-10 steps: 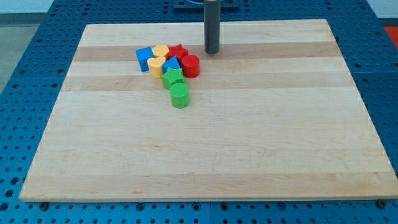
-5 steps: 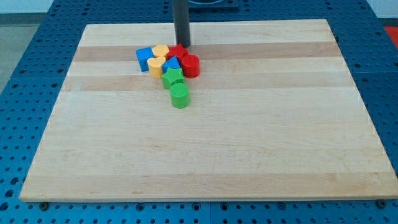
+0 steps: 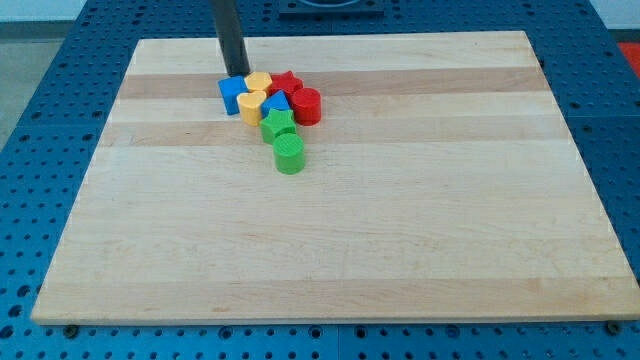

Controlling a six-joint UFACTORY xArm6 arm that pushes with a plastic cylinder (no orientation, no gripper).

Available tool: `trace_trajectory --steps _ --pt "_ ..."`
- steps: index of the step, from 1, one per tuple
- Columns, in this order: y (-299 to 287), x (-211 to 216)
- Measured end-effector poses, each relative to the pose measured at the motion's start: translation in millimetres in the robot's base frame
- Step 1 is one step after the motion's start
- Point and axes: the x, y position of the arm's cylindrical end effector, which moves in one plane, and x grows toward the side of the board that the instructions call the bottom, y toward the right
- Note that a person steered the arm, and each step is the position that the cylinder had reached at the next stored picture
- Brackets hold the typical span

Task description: Move the red blocks towards the bottom center of the board

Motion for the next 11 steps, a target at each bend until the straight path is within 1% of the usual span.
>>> trace_trajectory --steps 2,4,5,7,8,9,10,11 --pt "62.3 28.3" --pt "102.6 94.5" --pt "126.4 120.0" --pt "206.2 144.9" --pt "234.3 166.2" --pt "235.1 168.6" --pt "203.0 160.6" --pt "187.7 160.5"
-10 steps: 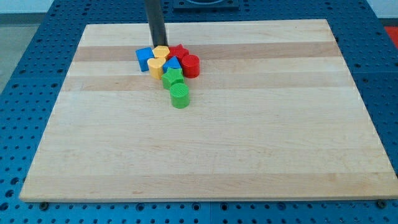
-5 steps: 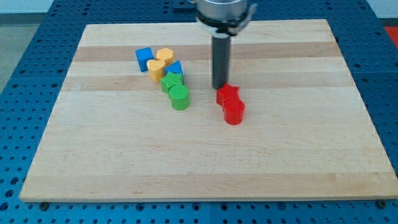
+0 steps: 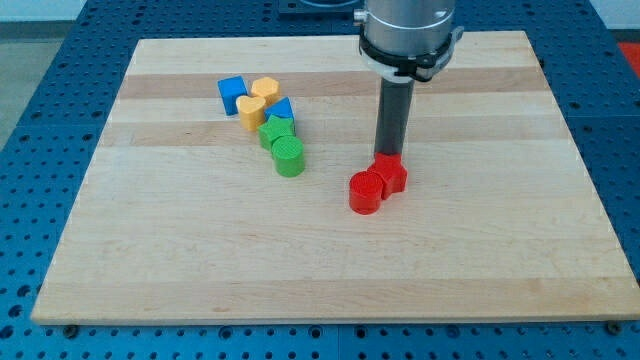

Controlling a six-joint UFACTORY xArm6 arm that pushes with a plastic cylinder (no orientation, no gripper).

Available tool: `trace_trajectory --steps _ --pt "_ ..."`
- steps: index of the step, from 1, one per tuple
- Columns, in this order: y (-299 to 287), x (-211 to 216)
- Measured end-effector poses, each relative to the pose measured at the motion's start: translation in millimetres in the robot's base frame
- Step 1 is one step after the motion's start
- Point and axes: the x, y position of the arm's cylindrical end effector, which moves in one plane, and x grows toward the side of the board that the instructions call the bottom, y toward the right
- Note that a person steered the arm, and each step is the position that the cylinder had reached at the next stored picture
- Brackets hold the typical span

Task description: Move the red blocks towards the bottom center of the board

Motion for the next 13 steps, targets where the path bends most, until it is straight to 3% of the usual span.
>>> trace_trajectory --steps 2,4,6,8,11,13 --pt "0.0 2.8" --pt "-21.6 31.3" --pt "-69.8 24.6" --pt "-79.2 26.9" --pt "29.8 55.2" --pt "28.0 62.0"
